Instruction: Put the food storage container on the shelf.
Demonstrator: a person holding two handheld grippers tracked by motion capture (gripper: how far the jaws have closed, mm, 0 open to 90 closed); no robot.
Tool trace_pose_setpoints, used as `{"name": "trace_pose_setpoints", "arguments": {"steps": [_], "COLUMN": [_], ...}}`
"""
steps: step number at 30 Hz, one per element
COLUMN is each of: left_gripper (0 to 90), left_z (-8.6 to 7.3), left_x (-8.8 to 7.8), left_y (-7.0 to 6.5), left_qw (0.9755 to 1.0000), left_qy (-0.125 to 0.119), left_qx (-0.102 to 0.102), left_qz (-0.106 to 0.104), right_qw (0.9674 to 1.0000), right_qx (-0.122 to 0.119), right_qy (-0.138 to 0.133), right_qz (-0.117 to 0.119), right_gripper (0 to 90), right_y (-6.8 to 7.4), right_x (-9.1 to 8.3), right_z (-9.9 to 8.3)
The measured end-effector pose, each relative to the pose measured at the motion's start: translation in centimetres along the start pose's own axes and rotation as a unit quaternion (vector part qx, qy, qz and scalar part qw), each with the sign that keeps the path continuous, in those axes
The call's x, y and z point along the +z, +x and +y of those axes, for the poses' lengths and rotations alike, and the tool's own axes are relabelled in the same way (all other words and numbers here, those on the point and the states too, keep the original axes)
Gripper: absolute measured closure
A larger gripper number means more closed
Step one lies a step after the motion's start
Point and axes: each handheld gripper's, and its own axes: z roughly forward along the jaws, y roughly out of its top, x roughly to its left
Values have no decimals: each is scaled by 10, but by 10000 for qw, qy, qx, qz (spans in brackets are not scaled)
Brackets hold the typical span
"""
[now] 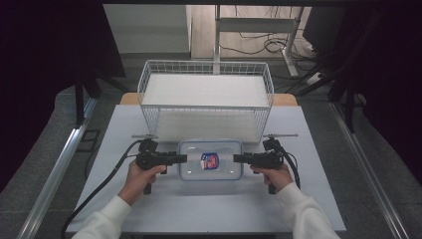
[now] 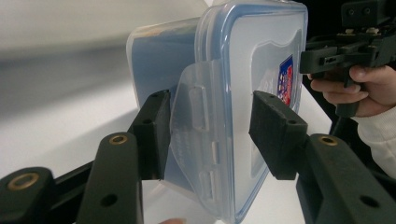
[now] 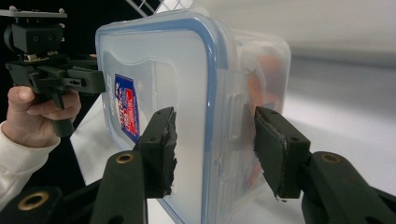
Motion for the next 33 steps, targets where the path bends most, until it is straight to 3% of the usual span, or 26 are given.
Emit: {"name": "trace_pose_setpoints", "arguments": {"steps": [8, 15, 19, 24, 28, 33], "left_gripper": [498, 498, 497, 496, 496, 485], "left_z": [18, 32, 34, 33, 34, 34], "left_x": [6, 11, 16, 23, 25, 28], "left_y": [18, 38, 46, 52, 57, 58], "left_qw": [10000, 9999, 9999, 9997, 9996, 9989], "left_qy": [24, -118, -134, -168, -202, -304], "left_qx": [12, 52, -54, -160, -206, -338], "left_qz": [-12, -20, 18, 16, -23, 76], "right_qw": [10000, 9999, 9999, 9999, 9997, 9988], "right_qx": [76, -52, -66, 30, 78, 240], "right_qy": [-49, -101, -111, -127, -202, -365], "right_qz": [17, -27, -59, -109, -111, -239], "right_gripper": [494, 493, 487, 480, 477, 449], "right_y": [-13, -23, -30, -40, -42, -43], "right_x": [14, 26, 35, 42, 43, 48], "right_z": [15, 39, 46, 46, 46, 46]}}
